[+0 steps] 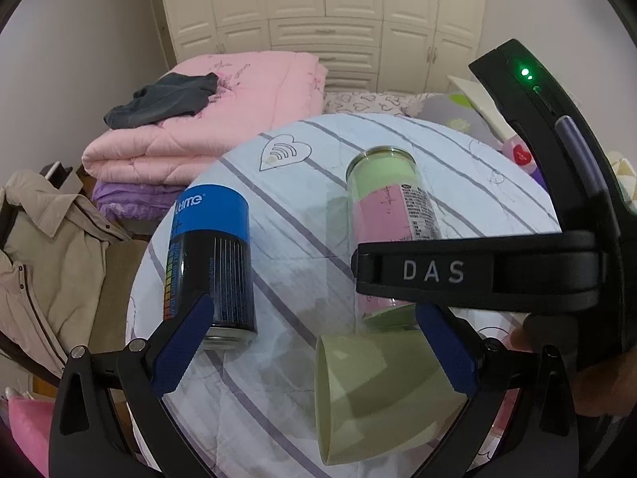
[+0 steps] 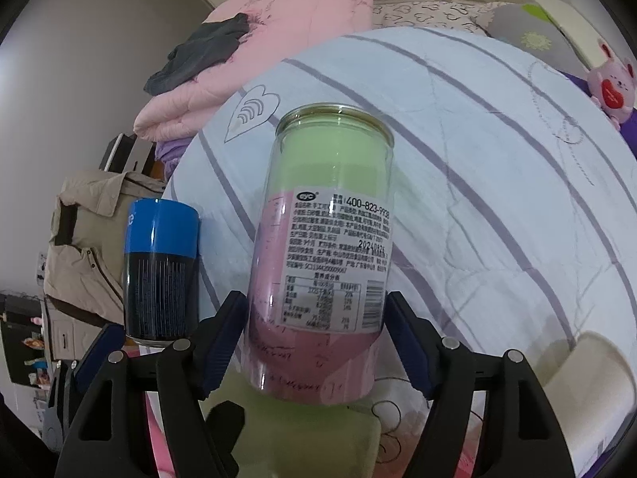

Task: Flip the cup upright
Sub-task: 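Lift the canister with the right tool and rotate it upright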

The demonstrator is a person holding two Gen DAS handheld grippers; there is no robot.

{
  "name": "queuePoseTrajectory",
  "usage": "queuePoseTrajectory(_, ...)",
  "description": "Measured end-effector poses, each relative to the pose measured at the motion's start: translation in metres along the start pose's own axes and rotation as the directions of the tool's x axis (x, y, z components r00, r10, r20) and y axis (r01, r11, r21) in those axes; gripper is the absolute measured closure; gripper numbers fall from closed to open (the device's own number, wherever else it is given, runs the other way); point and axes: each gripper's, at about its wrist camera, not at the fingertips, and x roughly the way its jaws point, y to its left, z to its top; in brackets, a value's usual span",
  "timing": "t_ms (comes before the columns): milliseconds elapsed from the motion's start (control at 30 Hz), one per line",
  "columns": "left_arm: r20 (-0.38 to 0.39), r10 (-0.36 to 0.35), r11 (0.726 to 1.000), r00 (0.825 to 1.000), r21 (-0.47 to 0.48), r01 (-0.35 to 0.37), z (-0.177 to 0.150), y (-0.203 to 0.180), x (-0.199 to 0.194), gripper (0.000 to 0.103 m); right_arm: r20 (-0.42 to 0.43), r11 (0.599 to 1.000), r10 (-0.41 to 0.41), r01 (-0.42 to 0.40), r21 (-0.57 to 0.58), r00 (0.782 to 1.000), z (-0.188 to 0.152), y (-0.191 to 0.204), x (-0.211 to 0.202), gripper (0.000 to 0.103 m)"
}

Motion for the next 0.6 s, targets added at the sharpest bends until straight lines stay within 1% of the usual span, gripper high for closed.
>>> queuePoseTrajectory(167, 0.001, -0.002, 1.000, 1.000, 0.003, 0.002, -0.002, -0.003, -0.002, 0.001, 0.046, 0.999, -0.015, 0.017, -0.052, 0.999, -0.004, 0.006, -0.006, 0.032)
queuePoseTrajectory(333, 0.038, -0.017, 1.000, 0.999, -0.007, 0.018, -0.004, -0.003, -0.020, 0.001, 0.119, 0.997, -0.018, 0.026, -0.071, 0.993, -0.005, 0.007, -0.028, 0.032)
queuePoseTrajectory(600, 0.101, -0.032, 0.999, 0.994, -0.032, 0.036, -0.007, 0.001, -0.056, 0.001, 0.190, 0.994, -0.011, 0.032, -0.105, 0.982, -0.014, 0.021, -0.061, 0.032)
